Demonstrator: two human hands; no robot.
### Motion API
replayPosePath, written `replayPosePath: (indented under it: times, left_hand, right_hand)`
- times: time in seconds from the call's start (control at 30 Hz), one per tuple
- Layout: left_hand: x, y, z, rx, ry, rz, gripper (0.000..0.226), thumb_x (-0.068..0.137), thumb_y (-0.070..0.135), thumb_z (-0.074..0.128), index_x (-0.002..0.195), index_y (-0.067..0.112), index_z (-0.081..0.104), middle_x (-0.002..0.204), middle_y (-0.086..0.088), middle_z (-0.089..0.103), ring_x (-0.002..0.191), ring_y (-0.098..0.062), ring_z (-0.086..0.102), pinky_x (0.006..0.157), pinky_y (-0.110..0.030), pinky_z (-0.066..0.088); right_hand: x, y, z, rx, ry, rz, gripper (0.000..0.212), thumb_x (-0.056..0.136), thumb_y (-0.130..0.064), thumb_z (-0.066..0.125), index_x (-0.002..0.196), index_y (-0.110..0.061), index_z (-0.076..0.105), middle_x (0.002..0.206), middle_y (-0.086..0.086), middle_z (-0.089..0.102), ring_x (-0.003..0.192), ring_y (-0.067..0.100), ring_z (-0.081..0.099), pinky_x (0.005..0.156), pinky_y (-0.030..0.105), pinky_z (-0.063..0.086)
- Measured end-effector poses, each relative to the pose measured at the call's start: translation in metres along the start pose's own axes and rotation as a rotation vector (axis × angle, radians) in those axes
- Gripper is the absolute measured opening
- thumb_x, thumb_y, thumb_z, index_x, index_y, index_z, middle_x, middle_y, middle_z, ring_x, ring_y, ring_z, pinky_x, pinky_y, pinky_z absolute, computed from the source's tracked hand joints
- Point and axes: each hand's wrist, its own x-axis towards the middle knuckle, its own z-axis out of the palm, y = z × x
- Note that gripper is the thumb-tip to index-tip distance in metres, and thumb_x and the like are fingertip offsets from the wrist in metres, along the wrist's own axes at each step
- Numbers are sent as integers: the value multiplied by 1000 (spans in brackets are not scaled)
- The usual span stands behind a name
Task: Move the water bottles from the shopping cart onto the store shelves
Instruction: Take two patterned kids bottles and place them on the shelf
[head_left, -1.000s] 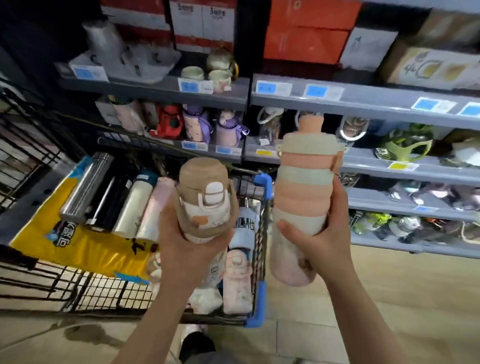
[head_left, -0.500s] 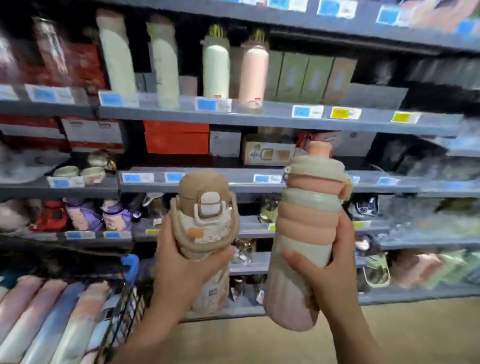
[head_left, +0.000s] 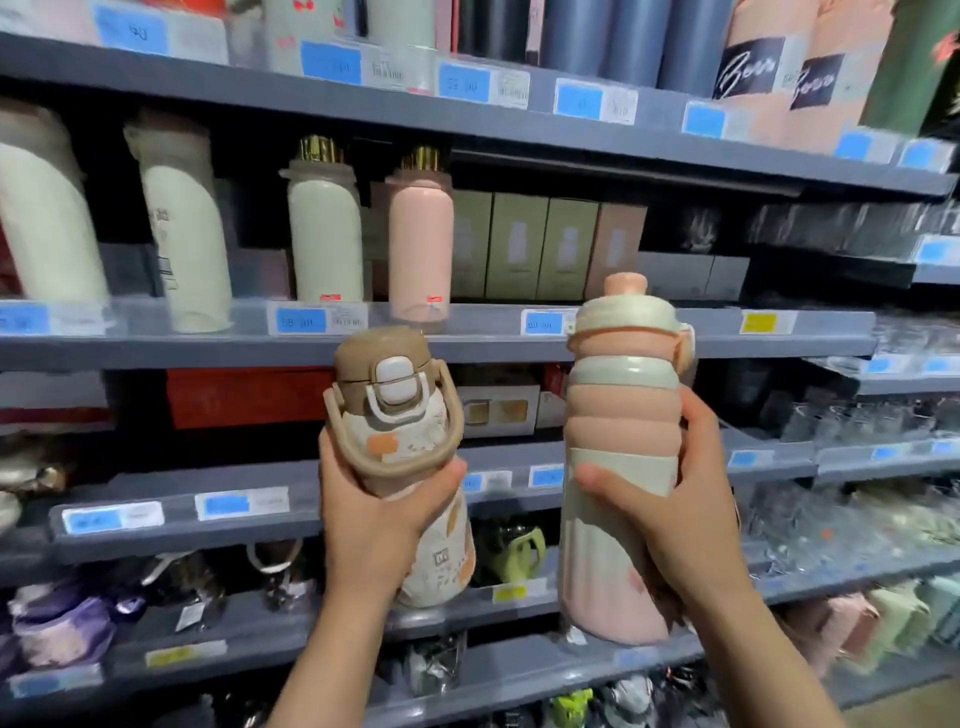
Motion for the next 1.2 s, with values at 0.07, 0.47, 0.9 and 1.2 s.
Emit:
replayPosePath:
  times: [0.07, 0.47, 0.9, 1.2]
  left_hand:
    - [30, -11, 17, -19, -1, -4, 89, 42, 31, 89, 120, 41, 49, 112, 20, 65, 102, 0, 63, 87, -29, 50]
    - [116, -21, 55, 172, -56, 131, 109, 38, 34, 88, 136, 37, 42, 122, 18, 60, 111, 0, 57, 97, -37, 48]
    - [131, 10, 57, 387, 101, 281, 108, 37, 36, 93, 129, 53, 38, 124, 19, 56, 116, -4, 53, 94, -28, 43]
    - [135, -8, 64, 414, 133, 231, 104, 29, 52, 84, 126, 42, 44, 115, 16, 62, 107, -3, 58, 85, -26, 45]
  right_hand:
    - [28, 7, 6, -2, -5, -8, 96, 47, -42, 84, 130, -48, 38, 111, -29, 58, 98, -2, 61, 77, 30, 54]
    - [151, 25, 48, 435, 5, 84, 82, 53, -16, 85, 126, -24, 50, 108, 9, 69, 90, 24, 69, 68, 36, 57]
    - [269, 14, 86, 999, 513, 140, 111, 70, -12, 84, 149, -31, 8, 132, -4, 49, 104, 9, 62, 79, 26, 58]
    - [314, 55, 100, 806, 553, 240, 120, 61, -26, 90, 149, -33, 9, 141, 2, 42, 112, 20, 56, 94, 43, 52]
